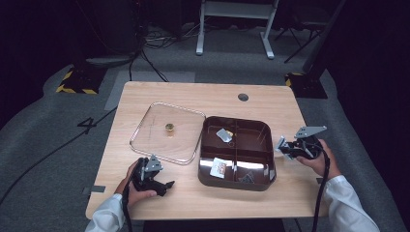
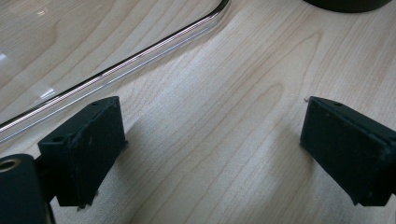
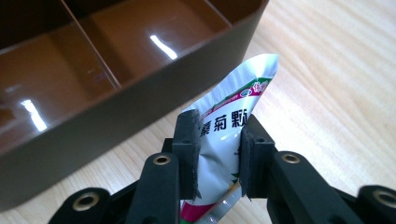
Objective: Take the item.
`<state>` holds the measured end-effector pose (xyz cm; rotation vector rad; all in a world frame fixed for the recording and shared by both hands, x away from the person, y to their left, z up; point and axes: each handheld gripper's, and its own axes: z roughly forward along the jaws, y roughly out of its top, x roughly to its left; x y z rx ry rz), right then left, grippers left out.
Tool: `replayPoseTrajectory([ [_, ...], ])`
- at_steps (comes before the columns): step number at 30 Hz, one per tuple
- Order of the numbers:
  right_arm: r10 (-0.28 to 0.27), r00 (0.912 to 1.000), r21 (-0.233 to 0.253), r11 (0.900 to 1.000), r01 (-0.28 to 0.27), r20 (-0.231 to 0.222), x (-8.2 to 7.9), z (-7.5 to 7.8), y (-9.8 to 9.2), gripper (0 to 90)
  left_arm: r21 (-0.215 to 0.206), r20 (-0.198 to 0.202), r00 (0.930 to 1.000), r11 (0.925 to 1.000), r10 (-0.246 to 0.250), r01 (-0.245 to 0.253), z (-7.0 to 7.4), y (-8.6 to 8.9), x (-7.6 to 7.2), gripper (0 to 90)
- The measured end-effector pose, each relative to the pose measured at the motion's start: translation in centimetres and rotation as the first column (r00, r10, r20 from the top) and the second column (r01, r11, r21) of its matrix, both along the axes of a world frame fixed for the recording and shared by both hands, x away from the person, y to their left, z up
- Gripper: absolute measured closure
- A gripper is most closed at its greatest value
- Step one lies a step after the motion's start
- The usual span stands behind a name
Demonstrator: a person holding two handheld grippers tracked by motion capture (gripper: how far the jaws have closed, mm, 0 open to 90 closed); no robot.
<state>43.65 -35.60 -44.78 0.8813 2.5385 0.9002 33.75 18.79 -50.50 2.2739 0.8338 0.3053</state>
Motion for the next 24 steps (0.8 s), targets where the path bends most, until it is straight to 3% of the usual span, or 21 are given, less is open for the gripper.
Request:
replayPoseTrajectory([
  [12, -0.044, 0.9978, -0.013, 0.999, 0.043, -0.05, 0.1, -2.5, -1.5, 71.1, 0.0, 0.0, 1.0, 1.0, 0.0, 0.0, 0.0, 0.0, 0.0, 6.7],
  [24, -0.098, 0.9946, 0.014, 0.995, 0.099, -0.035, -0.2, -3.2, -2.7, 61.1, 0.0, 0.0, 1.0, 1.0, 0.0, 0.0, 0.0, 0.0, 0.0, 6.7],
])
